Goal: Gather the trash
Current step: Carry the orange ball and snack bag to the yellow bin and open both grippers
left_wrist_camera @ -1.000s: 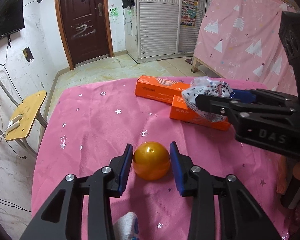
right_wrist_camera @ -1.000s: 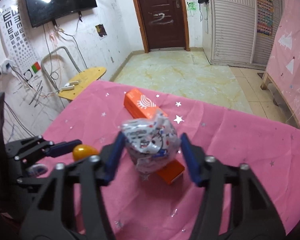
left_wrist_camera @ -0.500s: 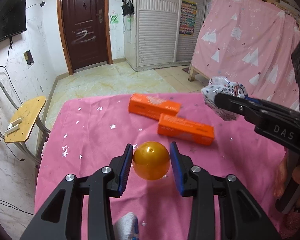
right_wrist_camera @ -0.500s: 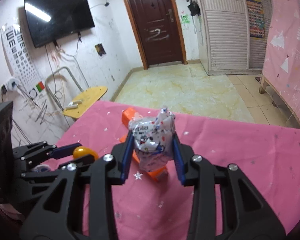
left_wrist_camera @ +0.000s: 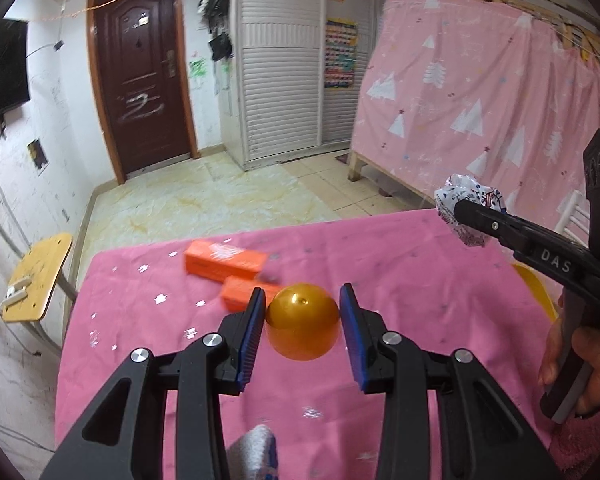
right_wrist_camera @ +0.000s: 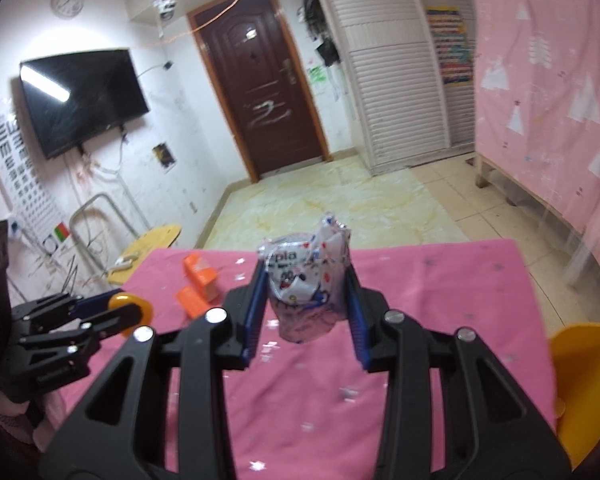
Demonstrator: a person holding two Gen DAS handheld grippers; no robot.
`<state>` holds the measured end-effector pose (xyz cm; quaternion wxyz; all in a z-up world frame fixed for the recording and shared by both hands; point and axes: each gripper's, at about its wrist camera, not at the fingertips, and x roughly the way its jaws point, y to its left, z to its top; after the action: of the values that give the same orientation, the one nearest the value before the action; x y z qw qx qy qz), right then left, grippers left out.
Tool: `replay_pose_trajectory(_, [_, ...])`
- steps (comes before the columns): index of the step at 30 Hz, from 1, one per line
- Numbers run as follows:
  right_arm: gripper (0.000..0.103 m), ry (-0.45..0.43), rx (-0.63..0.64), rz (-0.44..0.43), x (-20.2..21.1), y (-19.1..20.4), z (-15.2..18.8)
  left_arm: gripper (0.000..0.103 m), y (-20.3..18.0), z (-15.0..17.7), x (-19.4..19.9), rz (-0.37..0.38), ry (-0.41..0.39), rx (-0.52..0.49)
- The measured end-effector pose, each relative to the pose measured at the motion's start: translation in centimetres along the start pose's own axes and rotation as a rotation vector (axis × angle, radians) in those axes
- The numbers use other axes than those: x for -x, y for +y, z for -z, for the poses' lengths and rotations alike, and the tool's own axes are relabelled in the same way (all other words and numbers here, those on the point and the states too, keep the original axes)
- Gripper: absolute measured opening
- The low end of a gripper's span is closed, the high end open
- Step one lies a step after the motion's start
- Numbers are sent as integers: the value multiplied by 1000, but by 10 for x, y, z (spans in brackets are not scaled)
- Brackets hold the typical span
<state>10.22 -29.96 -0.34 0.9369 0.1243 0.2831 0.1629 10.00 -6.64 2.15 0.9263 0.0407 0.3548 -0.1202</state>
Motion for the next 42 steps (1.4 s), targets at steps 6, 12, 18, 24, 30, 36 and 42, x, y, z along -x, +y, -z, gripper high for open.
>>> replay_pose_trajectory(6, [36, -46, -60, 59, 27, -46, 5, 30, -45, -8, 3, 38, -14, -63])
replay_pose_trajectory(12, [36, -88, -117, 147, 57, -96, 13, 30, -88, -16, -1, 80, -20, -117])
replay_pose_trajectory(18, [36, -108, -150, 265, 85, -144, 23, 30, -129, -20, -8, 125, -12, -156])
replay_pose_trajectory(24, [36, -75, -183, 361, 93, -186, 45, 30, -167, -24, -14, 179, 6, -196])
replay_pose_trajectory(30, [59, -49, -222, 416, 94, -218, 63, 30, -208, -26, -22, 230, 21, -232])
replay_pose_trajectory(36, [60, -104, -292, 412, 114, -241, 70, 30, -252, -33, -39, 285, 67, -238])
replay_pose_trajectory(42, [68, -180, -362, 410, 141, -260, 70, 30, -297, -35, -69, 374, 138, -204])
